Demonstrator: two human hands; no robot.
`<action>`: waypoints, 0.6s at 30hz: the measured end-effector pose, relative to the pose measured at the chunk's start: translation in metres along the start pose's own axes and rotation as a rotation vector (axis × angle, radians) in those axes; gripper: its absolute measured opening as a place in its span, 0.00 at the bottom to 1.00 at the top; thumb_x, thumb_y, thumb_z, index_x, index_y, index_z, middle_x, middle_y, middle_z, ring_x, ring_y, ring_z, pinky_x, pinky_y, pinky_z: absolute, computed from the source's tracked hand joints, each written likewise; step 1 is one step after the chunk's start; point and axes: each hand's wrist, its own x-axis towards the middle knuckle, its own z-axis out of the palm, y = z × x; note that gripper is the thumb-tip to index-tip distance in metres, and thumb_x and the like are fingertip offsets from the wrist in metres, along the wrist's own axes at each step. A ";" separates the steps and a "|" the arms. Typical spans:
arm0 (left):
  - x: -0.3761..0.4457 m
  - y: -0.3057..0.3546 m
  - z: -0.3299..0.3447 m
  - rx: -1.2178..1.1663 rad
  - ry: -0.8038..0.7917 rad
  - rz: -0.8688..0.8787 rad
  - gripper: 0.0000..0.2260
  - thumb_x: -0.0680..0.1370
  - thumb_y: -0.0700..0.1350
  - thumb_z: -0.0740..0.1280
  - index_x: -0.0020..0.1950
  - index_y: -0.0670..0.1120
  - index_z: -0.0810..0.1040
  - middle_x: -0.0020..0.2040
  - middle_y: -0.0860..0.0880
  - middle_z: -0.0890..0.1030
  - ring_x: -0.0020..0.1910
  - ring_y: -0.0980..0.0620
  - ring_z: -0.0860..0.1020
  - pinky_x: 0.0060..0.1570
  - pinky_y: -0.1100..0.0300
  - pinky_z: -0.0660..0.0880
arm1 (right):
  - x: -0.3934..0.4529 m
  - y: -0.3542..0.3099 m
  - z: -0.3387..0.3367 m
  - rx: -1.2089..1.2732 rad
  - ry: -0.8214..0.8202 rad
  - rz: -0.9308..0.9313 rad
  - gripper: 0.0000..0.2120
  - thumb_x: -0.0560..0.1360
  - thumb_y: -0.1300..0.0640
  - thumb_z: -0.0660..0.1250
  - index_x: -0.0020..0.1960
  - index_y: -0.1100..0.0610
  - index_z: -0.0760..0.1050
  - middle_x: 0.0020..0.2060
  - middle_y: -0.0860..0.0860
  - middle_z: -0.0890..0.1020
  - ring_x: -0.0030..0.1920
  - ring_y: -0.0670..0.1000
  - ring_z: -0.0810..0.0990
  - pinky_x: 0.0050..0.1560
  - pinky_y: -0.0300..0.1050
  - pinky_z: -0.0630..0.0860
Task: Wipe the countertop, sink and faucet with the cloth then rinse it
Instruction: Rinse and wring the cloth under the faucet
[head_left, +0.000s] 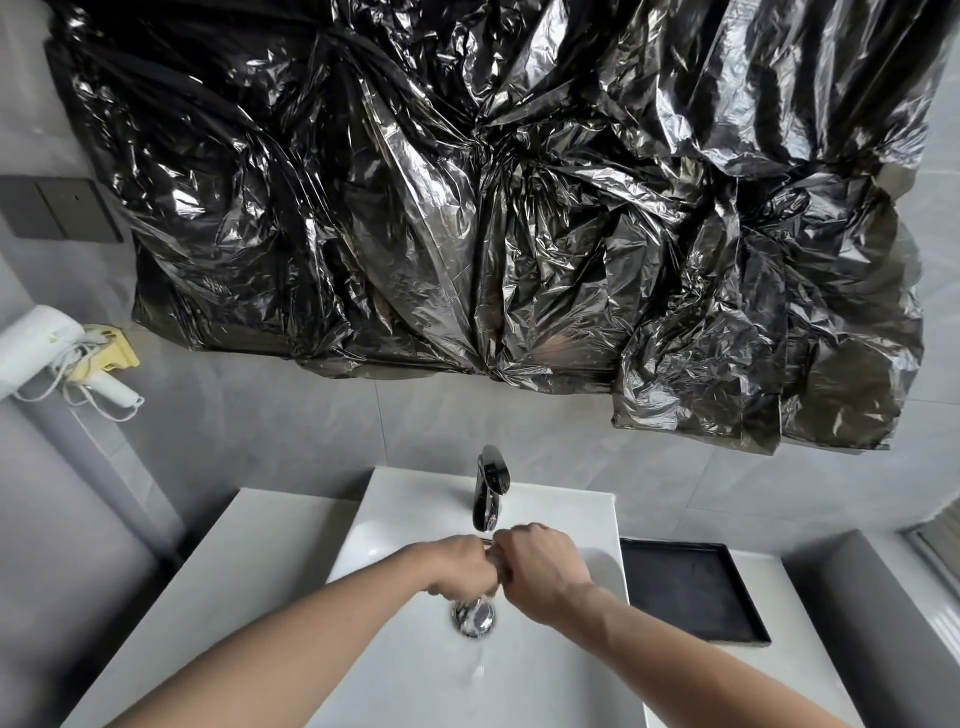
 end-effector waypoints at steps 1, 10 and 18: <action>0.001 -0.001 0.001 -0.050 0.040 -0.008 0.08 0.77 0.47 0.60 0.43 0.47 0.77 0.43 0.44 0.79 0.42 0.42 0.74 0.39 0.54 0.71 | 0.000 0.002 0.003 0.044 0.016 -0.003 0.07 0.76 0.56 0.60 0.49 0.54 0.76 0.52 0.56 0.83 0.56 0.61 0.80 0.47 0.52 0.71; -0.018 -0.014 0.004 -0.287 0.577 0.231 0.25 0.72 0.42 0.65 0.67 0.56 0.63 0.58 0.56 0.75 0.49 0.53 0.75 0.54 0.55 0.75 | 0.000 0.019 -0.011 0.475 0.034 0.128 0.10 0.69 0.47 0.71 0.48 0.46 0.76 0.36 0.46 0.82 0.36 0.51 0.78 0.41 0.47 0.76; -0.030 -0.040 0.029 0.427 0.782 0.633 0.39 0.75 0.45 0.67 0.83 0.53 0.53 0.80 0.55 0.62 0.75 0.53 0.66 0.72 0.59 0.68 | -0.007 0.014 -0.044 1.024 -0.588 0.257 0.20 0.70 0.56 0.77 0.33 0.49 0.66 0.26 0.45 0.65 0.26 0.47 0.61 0.25 0.40 0.55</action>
